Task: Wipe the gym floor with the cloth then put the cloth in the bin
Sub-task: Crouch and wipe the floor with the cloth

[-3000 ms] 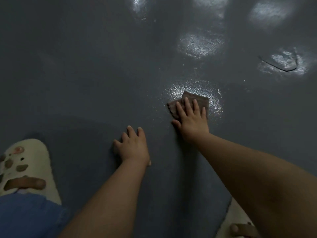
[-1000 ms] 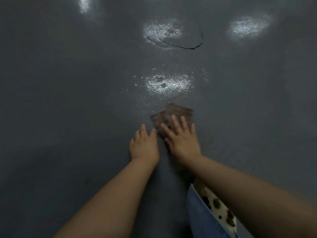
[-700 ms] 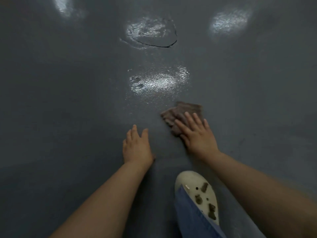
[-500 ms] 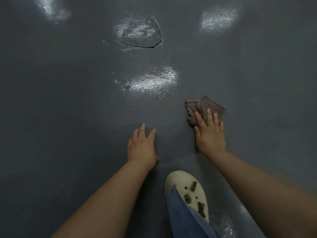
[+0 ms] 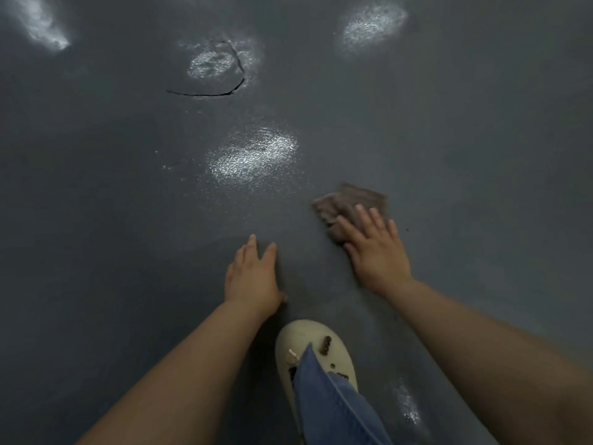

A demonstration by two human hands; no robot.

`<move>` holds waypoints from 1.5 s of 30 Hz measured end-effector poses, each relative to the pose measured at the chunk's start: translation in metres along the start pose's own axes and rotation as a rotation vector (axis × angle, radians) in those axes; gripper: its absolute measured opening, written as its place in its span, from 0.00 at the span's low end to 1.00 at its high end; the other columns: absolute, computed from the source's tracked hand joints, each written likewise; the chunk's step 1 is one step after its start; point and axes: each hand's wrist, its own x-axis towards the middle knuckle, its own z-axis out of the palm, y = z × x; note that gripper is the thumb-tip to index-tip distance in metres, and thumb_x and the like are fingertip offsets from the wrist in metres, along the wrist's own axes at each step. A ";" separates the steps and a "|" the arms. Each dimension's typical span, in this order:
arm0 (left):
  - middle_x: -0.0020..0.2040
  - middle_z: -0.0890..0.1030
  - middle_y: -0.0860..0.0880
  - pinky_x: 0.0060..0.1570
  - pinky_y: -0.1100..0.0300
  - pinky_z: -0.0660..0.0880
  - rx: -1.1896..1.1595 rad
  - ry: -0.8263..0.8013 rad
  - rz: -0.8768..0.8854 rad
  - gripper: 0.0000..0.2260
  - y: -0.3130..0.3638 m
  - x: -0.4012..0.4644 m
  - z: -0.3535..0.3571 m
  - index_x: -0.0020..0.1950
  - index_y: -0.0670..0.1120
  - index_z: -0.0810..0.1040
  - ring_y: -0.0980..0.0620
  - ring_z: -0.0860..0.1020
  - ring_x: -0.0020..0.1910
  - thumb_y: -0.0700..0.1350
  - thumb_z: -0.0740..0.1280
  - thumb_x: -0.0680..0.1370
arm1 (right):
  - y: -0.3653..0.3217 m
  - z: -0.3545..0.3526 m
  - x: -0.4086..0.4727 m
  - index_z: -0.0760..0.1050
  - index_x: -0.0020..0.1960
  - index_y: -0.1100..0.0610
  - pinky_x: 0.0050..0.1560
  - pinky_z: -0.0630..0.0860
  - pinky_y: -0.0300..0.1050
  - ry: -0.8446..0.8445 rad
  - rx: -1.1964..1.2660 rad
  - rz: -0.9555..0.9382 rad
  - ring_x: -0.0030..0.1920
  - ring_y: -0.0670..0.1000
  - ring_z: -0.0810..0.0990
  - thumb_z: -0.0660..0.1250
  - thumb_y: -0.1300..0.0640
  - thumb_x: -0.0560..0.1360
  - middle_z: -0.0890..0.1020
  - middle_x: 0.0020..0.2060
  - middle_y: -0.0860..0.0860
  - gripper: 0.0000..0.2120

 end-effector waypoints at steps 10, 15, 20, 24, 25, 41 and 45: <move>0.78 0.43 0.47 0.72 0.50 0.54 0.094 -0.065 0.155 0.35 0.048 0.005 0.008 0.78 0.52 0.51 0.45 0.48 0.77 0.52 0.67 0.77 | -0.029 0.016 -0.025 0.69 0.71 0.48 0.66 0.64 0.63 0.035 0.052 -0.087 0.70 0.66 0.65 0.54 0.49 0.77 0.66 0.72 0.59 0.23; 0.78 0.40 0.47 0.72 0.49 0.54 0.228 -0.132 0.156 0.37 0.053 0.007 0.008 0.78 0.53 0.46 0.45 0.47 0.77 0.56 0.66 0.77 | 0.011 0.006 -0.010 0.75 0.65 0.47 0.59 0.73 0.59 -0.021 -0.003 -0.229 0.64 0.60 0.75 0.54 0.45 0.73 0.75 0.66 0.55 0.24; 0.78 0.39 0.47 0.73 0.49 0.53 0.265 -0.169 0.150 0.38 0.054 0.005 0.007 0.78 0.52 0.45 0.45 0.46 0.77 0.55 0.65 0.77 | 0.048 -0.001 -0.007 0.51 0.77 0.43 0.74 0.44 0.51 0.041 0.114 0.154 0.77 0.54 0.45 0.53 0.47 0.81 0.47 0.78 0.51 0.25; 0.78 0.41 0.46 0.74 0.50 0.53 0.221 -0.190 0.143 0.37 0.058 0.004 0.004 0.78 0.51 0.45 0.45 0.47 0.77 0.54 0.65 0.78 | 0.059 0.014 -0.050 0.51 0.77 0.47 0.74 0.45 0.53 0.108 0.230 0.451 0.77 0.57 0.45 0.53 0.50 0.82 0.47 0.77 0.53 0.25; 0.78 0.42 0.47 0.74 0.50 0.53 0.209 -0.184 0.138 0.37 0.061 0.004 0.003 0.78 0.50 0.45 0.45 0.48 0.77 0.54 0.65 0.78 | 0.052 0.020 -0.059 0.52 0.77 0.48 0.74 0.45 0.54 0.102 0.270 0.501 0.77 0.58 0.45 0.53 0.51 0.82 0.47 0.77 0.54 0.25; 0.78 0.39 0.45 0.71 0.47 0.59 0.357 -0.294 0.147 0.36 0.081 0.003 0.012 0.78 0.52 0.44 0.43 0.50 0.76 0.52 0.64 0.79 | 0.102 0.009 -0.039 0.49 0.77 0.46 0.75 0.46 0.51 0.091 0.188 0.451 0.77 0.57 0.43 0.52 0.51 0.82 0.45 0.77 0.54 0.26; 0.78 0.39 0.43 0.71 0.48 0.60 0.371 -0.280 0.150 0.35 0.085 0.001 0.016 0.78 0.50 0.44 0.41 0.50 0.76 0.53 0.62 0.79 | 0.080 0.029 -0.071 0.52 0.77 0.49 0.74 0.46 0.54 0.169 0.364 0.754 0.76 0.61 0.46 0.54 0.53 0.81 0.48 0.77 0.57 0.25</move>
